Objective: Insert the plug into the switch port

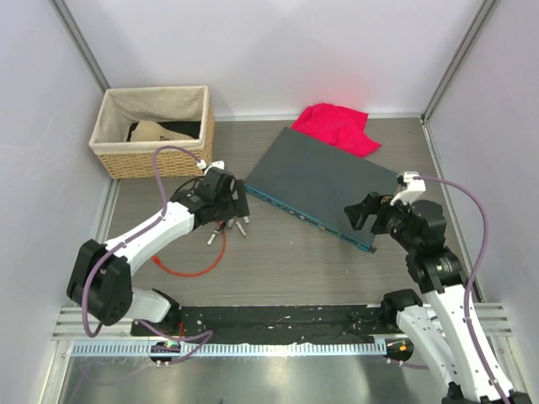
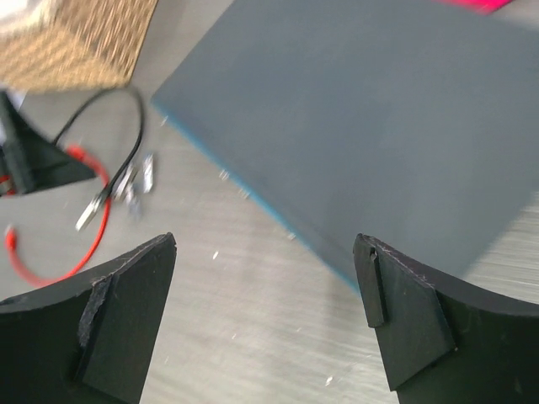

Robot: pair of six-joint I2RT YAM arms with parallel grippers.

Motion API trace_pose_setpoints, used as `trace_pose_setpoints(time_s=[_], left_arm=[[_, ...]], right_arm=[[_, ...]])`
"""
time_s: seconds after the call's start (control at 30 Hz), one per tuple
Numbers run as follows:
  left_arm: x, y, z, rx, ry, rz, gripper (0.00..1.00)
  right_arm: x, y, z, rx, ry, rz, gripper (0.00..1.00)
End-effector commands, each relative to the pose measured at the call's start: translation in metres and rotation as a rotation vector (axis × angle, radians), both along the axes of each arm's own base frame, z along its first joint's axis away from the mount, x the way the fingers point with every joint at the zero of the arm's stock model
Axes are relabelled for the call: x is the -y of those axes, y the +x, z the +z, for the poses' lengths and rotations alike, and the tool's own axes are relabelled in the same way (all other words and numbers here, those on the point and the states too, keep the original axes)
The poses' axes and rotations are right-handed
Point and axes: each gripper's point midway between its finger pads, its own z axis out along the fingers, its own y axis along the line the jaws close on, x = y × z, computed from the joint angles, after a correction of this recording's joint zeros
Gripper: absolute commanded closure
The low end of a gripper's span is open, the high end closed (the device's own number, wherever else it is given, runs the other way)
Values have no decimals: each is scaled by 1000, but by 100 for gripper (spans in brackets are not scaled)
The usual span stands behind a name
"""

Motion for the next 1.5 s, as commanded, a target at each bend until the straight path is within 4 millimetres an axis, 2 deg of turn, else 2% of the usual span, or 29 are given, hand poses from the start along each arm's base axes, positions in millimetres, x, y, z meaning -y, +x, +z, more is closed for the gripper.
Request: trace_pose_setpoints(time_s=[0.0, 0.1, 0.17, 0.2, 0.23, 0.27, 0.33, 0.37, 0.4, 0.43, 0.47, 0.5, 0.53, 0.57, 0.6, 0.63, 0.67, 0.7, 0.73, 0.77, 0.8, 0.83, 0.87, 0.97, 1.0, 1.1, 1.23, 1.3, 1.47], left_arm=[[10, 10, 3, 30, 5, -7, 3], [1, 10, 13, 64, 14, 26, 4], [-8, 5, 27, 98, 23, 39, 4], [-13, 3, 33, 114, 35, 49, 4], [-17, 1, 37, 118, 42, 52, 3], [-23, -5, 48, 132, 41, 50, 3], [-26, -14, 60, 142, 34, 36, 2], [-30, -20, 72, 159, 27, 31, 1], [-34, -25, 79, 174, 32, 15, 1], [-38, -28, 85, 190, 35, 17, 0], [-43, -33, 89, 195, 47, 10, 0], [-47, -37, 103, 240, 43, -4, 0], [-50, -41, 108, 249, 52, -16, 0], [-53, -46, 112, 258, 57, -31, 0], [-56, -50, 118, 284, 55, -42, 0], [-58, -52, 121, 306, 74, -69, 0], [-61, -52, 122, 321, 82, -69, 0], [-66, -55, 123, 340, 88, -66, 0], [-68, -55, 125, 358, 100, -65, 0], [-72, -55, 125, 370, 111, -59, 0], [-73, -55, 125, 381, 115, -59, 0], [-75, -56, 124, 393, 118, -60, 0], [-76, -56, 123, 400, 118, -53, 0], [-77, -56, 122, 409, 118, -54, 0], [-78, -56, 122, 409, 122, -51, 0], [-79, -57, 118, 396, 136, -54, 0], [-78, -58, 115, 385, 133, -59, 0], [-78, -58, 114, 384, 133, -57, 0], [-76, -58, 111, 376, 128, -66, 0]], right_arm=[[-43, 3, -1, -19, 72, 232, 4], [-64, 12, -12, -48, 115, 303, 5], [-84, 11, -22, -69, 100, 359, 4], [-90, 22, -26, -47, 76, 339, 5], [-97, 23, -33, -45, 63, 347, 7], [-116, 20, -31, -10, 58, 397, 9], [-132, 30, -51, -7, 16, 410, 11], [-152, 27, -50, 29, 14, 462, 13], [-163, 26, -53, 43, 8, 489, 15], [-174, 29, -74, 22, -36, 504, 17], [-193, 23, -70, 68, -35, 551, 20], [-205, 21, -73, 80, -49, 574, 22], [-217, 23, -90, 59, -84, 595, 24], [-227, 26, -88, 104, -101, 600, 30], [-243, 17, -95, 112, -121, 643, 33], [-252, 19, -95, 129, -127, 646, 37], [-261, 22, -110, 131, -156, 649, 44], [-272, 17, -115, 139, -164, 671, 48], [-281, 17, -115, 157, -166, 677, 51], [-287, 20, -131, 149, -201, 677, 52], [-294, 18, -135, 152, -214, 685, 52], [-298, 23, -138, 161, -227, 664, 52], [-301, 26, -149, 154, -241, 658, 52], [-311, 31, -158, 159, -263, 651, 52], [-312, 34, -168, 154, -290, 646, 52], [-316, 39, -181, 150, -322, 636, 53], [-319, 42, -191, 145, -336, 631, 54], [-319, 42, -194, 144, -342, 631, 58], [-316, 39, -202, 135, -357, 635, 75]])
